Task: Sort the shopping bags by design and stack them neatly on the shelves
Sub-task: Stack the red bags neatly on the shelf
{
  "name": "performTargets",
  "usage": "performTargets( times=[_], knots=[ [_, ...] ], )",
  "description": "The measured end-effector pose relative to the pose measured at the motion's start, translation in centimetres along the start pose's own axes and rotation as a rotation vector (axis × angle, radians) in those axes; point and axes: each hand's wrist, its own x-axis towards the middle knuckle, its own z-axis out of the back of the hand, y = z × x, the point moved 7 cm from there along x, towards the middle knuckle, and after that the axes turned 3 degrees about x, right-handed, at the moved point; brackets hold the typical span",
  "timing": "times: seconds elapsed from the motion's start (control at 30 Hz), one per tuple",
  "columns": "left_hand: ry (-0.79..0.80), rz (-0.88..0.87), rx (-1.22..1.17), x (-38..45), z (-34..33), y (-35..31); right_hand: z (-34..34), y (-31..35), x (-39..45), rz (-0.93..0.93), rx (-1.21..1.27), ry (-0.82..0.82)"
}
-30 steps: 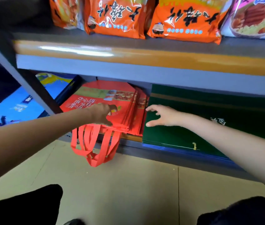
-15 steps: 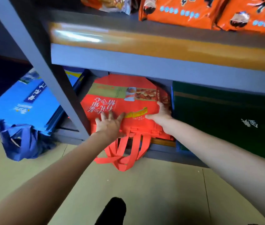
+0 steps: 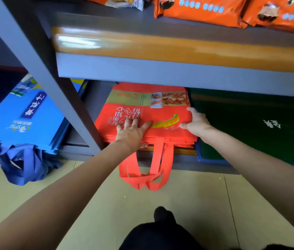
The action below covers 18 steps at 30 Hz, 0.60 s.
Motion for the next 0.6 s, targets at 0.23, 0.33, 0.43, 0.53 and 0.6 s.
performTargets(
  times=[0.23,0.33,0.43,0.53,0.6],
  knots=[
    [0.122,0.054,0.029,1.0,0.5,0.5,-0.9,4.1,-0.8,0.291,-0.538,0.407],
    [0.143,0.074,0.126,1.2,0.7,0.6,-1.9,2.9,-1.5,0.348,-0.691,0.526],
    [0.181,0.07,0.227,1.4,1.0,0.2,-3.1,1.7,-1.7,0.4,-0.774,0.51],
    [0.186,0.051,0.259,1.5,1.7,-0.6,-3.4,2.1,-1.6,0.486,-0.766,0.465],
    [0.177,0.045,0.222,1.4,1.5,-1.3,-3.1,2.0,-1.2,0.476,-0.733,0.463]
  ],
)
